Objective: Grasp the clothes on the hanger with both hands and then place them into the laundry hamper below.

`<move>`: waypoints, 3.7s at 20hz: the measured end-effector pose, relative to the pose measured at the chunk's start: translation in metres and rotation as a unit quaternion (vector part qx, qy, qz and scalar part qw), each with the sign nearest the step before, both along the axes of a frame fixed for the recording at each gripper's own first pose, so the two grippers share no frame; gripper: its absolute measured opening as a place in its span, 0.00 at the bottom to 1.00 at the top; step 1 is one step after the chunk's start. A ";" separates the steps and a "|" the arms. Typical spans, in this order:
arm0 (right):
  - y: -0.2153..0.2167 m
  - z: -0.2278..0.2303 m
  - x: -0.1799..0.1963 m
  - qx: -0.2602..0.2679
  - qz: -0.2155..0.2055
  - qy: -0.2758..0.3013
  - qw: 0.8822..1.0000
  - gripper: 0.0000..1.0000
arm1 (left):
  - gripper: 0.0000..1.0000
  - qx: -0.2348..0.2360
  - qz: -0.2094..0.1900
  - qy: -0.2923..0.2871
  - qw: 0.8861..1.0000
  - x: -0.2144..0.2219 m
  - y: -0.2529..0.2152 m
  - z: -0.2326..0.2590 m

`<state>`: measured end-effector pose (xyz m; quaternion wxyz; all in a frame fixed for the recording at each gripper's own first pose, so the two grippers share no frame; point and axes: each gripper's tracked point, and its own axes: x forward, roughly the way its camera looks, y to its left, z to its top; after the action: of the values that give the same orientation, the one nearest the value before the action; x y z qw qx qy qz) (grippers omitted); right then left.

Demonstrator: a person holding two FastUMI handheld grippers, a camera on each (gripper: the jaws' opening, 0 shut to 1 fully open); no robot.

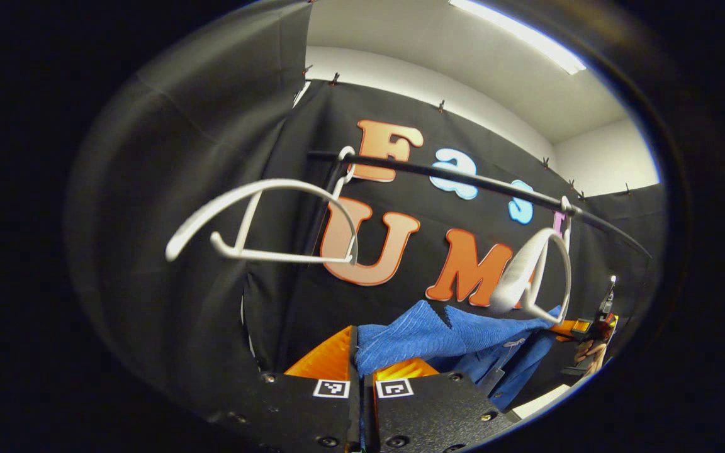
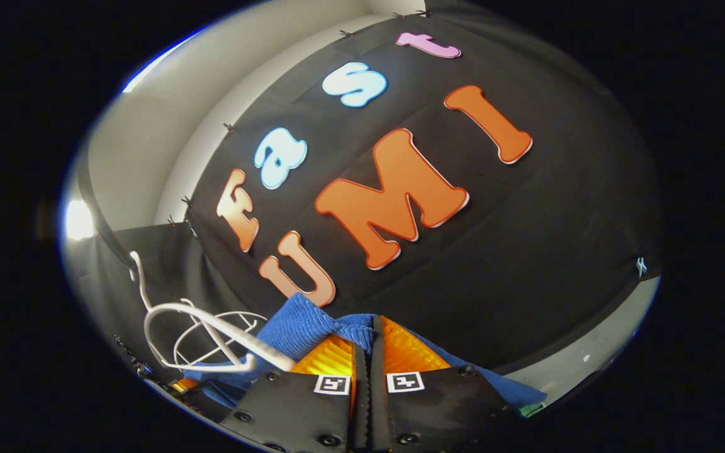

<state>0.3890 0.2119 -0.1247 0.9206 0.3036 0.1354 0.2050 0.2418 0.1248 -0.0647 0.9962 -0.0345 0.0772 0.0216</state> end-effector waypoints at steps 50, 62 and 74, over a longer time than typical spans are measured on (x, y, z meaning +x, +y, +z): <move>0.012 -0.285 -0.189 -0.255 0.001 0.042 0.966 0.08 | 0.02 0.032 -0.035 0.182 0.982 -0.081 -0.215 -0.355; -0.014 -0.454 -0.198 -0.284 -0.012 0.189 0.940 0.08 | 0.02 0.064 -0.050 0.322 0.943 -0.104 -0.207 -0.492; -0.038 -0.562 -0.234 -0.310 0.001 0.275 0.910 0.08 | 0.03 0.072 -0.024 0.428 0.901 -0.153 -0.190 -0.574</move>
<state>0.1546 0.1743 -0.6863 0.8947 0.0473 0.4398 0.0618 0.0892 -0.0651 -0.6390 0.8673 0.0515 0.4949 0.0155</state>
